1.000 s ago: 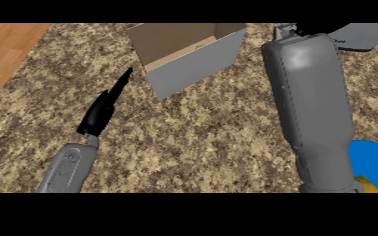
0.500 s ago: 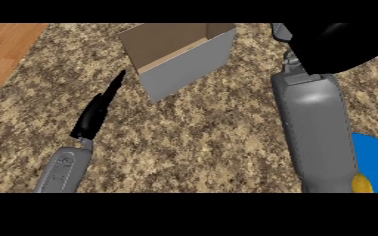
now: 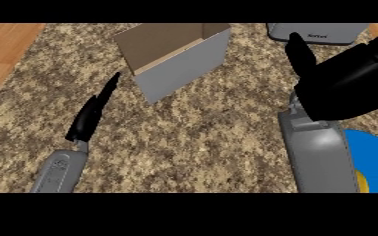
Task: Pick the squash from the plate and place it in the cardboard box
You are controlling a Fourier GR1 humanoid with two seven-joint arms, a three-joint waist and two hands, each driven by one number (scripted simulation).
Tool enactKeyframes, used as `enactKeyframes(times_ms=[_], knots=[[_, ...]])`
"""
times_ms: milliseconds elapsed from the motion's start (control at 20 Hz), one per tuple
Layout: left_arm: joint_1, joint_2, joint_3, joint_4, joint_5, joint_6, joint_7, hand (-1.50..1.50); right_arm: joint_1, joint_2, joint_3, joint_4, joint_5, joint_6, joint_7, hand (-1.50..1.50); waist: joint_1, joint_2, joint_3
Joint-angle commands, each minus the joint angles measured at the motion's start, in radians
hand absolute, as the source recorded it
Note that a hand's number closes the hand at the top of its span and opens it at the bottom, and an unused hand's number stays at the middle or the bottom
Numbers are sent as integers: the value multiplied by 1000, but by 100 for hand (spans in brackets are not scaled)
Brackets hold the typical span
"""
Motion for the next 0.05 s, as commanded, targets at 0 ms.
enactKeyframes(times_ms=[0], knots=[[16, -2, 5, -3, 3, 6, -3, 0, 97, 0, 70, -67, -5, -36, 247, -150, -10, 1, 1]])
